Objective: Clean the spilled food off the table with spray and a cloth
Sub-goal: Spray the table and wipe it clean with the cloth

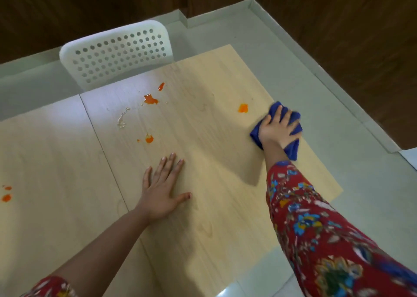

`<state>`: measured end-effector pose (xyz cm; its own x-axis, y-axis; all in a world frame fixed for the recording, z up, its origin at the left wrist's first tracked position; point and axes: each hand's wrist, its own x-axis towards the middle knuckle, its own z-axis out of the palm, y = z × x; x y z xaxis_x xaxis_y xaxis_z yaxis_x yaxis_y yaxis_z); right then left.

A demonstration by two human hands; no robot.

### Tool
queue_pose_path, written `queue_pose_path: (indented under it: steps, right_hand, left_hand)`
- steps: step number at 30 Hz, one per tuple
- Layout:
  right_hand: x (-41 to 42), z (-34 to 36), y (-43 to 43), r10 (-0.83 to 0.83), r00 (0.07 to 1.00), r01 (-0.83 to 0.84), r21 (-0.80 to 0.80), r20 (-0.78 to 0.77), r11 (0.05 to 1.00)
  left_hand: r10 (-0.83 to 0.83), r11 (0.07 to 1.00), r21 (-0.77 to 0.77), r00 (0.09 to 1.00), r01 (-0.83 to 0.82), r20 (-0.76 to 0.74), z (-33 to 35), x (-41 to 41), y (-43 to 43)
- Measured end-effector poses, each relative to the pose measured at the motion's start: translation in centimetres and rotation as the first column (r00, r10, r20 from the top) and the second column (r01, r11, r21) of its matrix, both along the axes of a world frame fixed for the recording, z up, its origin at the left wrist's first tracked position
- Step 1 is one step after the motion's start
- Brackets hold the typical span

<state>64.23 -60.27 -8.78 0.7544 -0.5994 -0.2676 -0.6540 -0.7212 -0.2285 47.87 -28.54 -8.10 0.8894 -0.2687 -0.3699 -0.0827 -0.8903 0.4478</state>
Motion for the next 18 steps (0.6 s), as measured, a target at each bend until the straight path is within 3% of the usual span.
queue_pose_path:
  steps: [3,6,7,9,11,14,16,18]
  right_hand:
    - [2.4,-0.4,3.8,0.258,0.965,-0.257,-0.034,0.042,0.966]
    - [-2.6,-1.0,5.4,0.580,0.814,-0.567,-0.162,0.039,0.807]
    - [-4.3,-1.2,4.9,0.597,0.801,-0.580,-0.195,0.036,0.791]
    - [-5.0,-1.2,2.7,0.494,0.868,-0.479,-0.181,0.051,0.859]
    - [-2.6,-1.1,1.2,0.321,0.947,-0.314,-0.140,0.032,0.939]
    - [2.7,-0.8,0.9,0.203,0.979,-0.200,-0.133,0.009,0.971]
    - [5.9,-0.3,2.9,0.254,0.967,-0.249,-0.130,0.025,0.960]
    - [6.8,-0.3,6.4,0.451,0.892,-0.443,-0.132,0.038,0.887]
  left_hand:
    - [0.115,0.987,-0.129,0.986,-0.100,0.117,0.3,0.1,1.4]
    - [0.168,0.986,-0.037,0.946,-0.164,0.276,0.4,0.8,5.2]
    - [0.191,0.980,-0.001,0.936,-0.199,0.294,0.4,1.2,7.0]
    - [0.232,0.964,0.051,0.923,-0.259,0.306,0.2,1.7,10.2]
    - [0.257,0.953,0.080,0.920,-0.292,0.297,-0.2,1.9,12.5]
    - [0.284,0.942,0.089,0.909,-0.324,0.305,-0.5,1.7,13.1]
    - [0.299,0.938,0.078,0.902,-0.338,0.311,-0.6,2.0,12.9]
    - [0.309,0.937,0.062,0.899,-0.343,0.309,-0.7,2.1,13.0]
